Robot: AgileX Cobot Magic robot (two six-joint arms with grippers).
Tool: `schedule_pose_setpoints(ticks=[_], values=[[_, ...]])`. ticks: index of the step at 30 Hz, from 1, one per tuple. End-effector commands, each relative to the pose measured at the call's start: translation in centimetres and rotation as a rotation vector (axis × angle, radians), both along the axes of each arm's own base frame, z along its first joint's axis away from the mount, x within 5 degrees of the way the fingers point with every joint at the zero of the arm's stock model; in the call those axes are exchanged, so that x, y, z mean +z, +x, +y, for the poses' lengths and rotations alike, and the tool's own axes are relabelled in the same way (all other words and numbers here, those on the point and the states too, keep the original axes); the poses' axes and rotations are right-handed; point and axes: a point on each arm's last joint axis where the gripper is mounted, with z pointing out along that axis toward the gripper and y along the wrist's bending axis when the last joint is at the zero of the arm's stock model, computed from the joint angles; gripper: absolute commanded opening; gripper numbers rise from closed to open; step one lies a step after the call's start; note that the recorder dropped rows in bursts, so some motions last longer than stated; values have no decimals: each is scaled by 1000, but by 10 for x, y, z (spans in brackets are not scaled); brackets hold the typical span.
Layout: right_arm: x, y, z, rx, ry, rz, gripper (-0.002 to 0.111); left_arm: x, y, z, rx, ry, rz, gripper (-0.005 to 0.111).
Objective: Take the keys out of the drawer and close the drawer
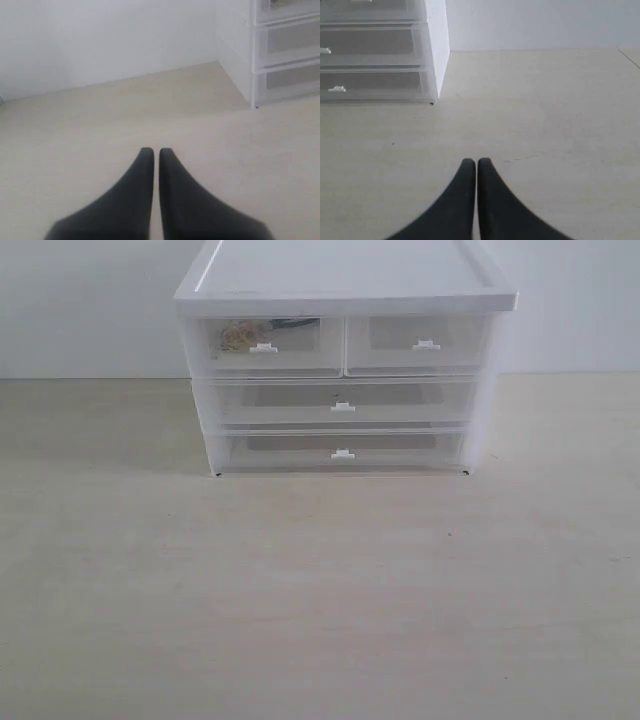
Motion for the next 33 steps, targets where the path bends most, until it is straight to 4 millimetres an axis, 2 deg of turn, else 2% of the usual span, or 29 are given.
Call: schedule_pose_setpoints(ticks=[1, 4, 7, 10, 13, 18, 22, 33], values=[[1, 0, 0, 1, -4, -13, 0, 8, 1, -2, -17, -10, -102, 4], [1, 0, 0, 1, -4, -13, 0, 20, 2, -4, -39, -11, -232, 4], [1, 0, 0, 1, -4, -13, 0, 37, -1, -6, -68, -98, -412, 4], [1, 0, 0, 1, -4, -13, 0, 47, -3, -8, -95, -185, -521, 4], [1, 0, 0, 1, -4, -13, 0, 66, -8, -7, -93, -206, -545, 4], [1, 0, 0, 1, -4, -13, 0, 95, -9, -4, -54, -197, -449, 4], [1, 0, 0, 1, -4, -13, 0, 117, -9, -5, -66, -197, -505, 4], [1, 0, 0, 2, 0, -7, 0, 140, -19, -8, -134, -194, -766, 4]])
